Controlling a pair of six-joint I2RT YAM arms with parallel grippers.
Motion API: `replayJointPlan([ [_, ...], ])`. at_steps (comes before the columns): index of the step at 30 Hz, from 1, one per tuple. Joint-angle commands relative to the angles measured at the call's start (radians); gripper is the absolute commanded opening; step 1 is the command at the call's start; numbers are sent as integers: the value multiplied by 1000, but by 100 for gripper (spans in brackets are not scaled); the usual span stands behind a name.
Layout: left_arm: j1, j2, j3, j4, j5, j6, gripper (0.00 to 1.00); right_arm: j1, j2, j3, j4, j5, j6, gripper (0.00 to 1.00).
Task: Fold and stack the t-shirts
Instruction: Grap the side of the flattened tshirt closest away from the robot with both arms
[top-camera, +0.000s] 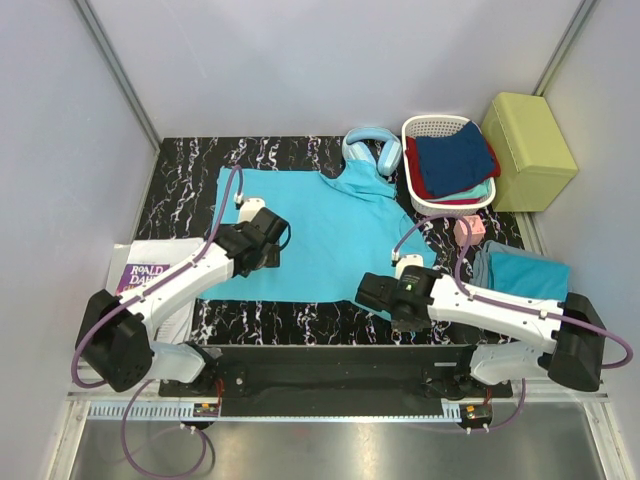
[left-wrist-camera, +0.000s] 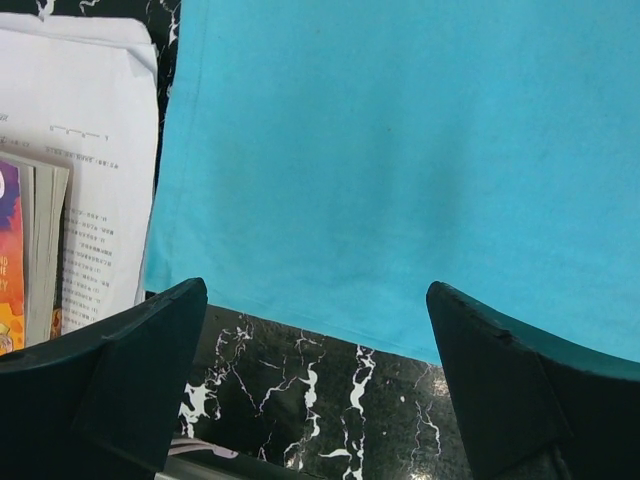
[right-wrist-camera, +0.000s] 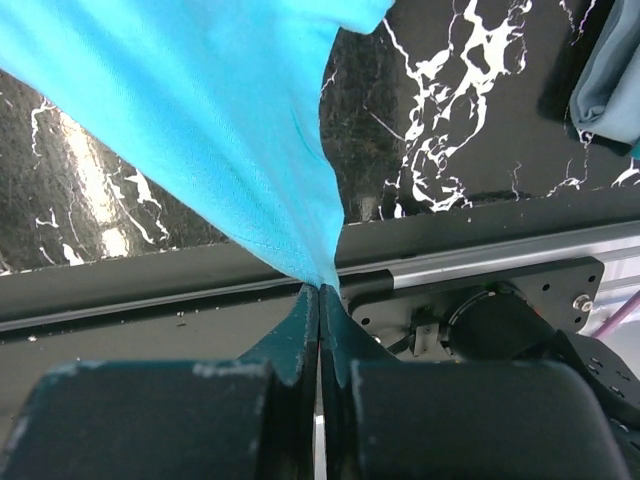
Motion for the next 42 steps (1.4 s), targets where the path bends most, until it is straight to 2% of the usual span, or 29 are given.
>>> replayJointPlan([
  [1, -4, 7, 37, -67, -71, -68, 99, 12, 23, 31, -8, 60, -2, 0],
  [3, 6, 11, 37, -129, -85, -128, 99, 12, 63, 59, 9, 60, -10, 0],
  [5, 59, -14, 16, -144, -57, -170, 99, 10, 74, 67, 36, 58, -30, 0],
  [10, 232, -67, -53, -120, 50, -191, 99, 10, 91, 82, 79, 75, -79, 0],
  [14, 303, -95, -93, -97, 91, -233, 99, 9, 89, 85, 89, 98, -93, 0],
  [16, 340, -80, -113, -75, 187, -214, 99, 9, 89, 85, 101, 103, -99, 0],
  [21, 346, -6, -124, -75, 309, -219, 99, 9, 91, 80, 112, 112, -105, 0],
  [25, 348, -80, -170, -37, 319, -225, 99, 10, 92, 76, 119, 115, -105, 0],
  [27, 366, -89, -179, -29, 317, -230, 87, 9, 94, 76, 125, 114, -108, 0],
  [29, 394, -74, -188, -31, 328, -237, 79, 9, 103, 76, 133, 115, -110, 0],
  [35, 509, -43, -199, -22, 349, -207, 69, 10, 109, 73, 142, 112, -110, 0],
  [40, 568, -11, -187, -40, 339, -208, 51, 10, 109, 64, 144, 106, -100, 0],
  [42, 591, 7, -191, -43, 351, -208, 47, 9, 109, 62, 142, 106, -96, 0],
])
